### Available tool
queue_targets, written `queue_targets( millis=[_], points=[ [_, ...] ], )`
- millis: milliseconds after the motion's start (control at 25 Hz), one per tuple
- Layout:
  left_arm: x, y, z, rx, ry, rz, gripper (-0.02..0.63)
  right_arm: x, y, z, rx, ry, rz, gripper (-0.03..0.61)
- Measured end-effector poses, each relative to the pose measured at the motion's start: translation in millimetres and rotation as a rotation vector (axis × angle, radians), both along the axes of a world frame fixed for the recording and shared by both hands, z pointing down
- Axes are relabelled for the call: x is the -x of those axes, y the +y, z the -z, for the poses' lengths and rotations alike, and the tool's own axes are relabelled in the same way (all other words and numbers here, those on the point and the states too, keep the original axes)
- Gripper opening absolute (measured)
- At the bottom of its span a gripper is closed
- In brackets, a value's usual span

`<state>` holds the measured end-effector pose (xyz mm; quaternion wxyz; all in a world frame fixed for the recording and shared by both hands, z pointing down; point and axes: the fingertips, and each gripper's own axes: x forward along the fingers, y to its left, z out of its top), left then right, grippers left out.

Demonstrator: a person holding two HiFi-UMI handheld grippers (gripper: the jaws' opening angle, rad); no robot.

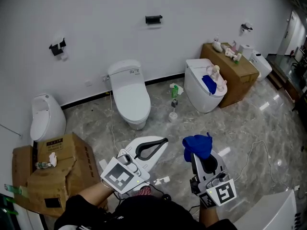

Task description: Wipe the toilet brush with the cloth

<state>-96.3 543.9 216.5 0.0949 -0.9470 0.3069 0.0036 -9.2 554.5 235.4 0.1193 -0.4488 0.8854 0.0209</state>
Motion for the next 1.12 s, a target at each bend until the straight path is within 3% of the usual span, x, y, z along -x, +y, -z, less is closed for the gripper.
queue_targets(
  millis=[480, 680, 840, 1120],
  points=[
    [-49, 18, -8, 0.003, -0.037, 0.031, 0.003, -50, 17, 1, -0.032, -0.019, 0.047, 0.077],
    [-56, 18, -14, 0.030, -0.016, 0.032, 0.003, -65, 14, -8, -0.015, -0.015, 0.035, 0.077],
    [-50, 2, -16, 0.036, -0.009, 0.046, 0.003, -65, 3, -10, -0.012, -0.023, 0.027, 0.077],
    [-54, -39, -17, 0.039, 0.010, -0.009, 0.003, -66, -33, -7, -0.014, -0.011, -0.021, 0.077]
  ],
)
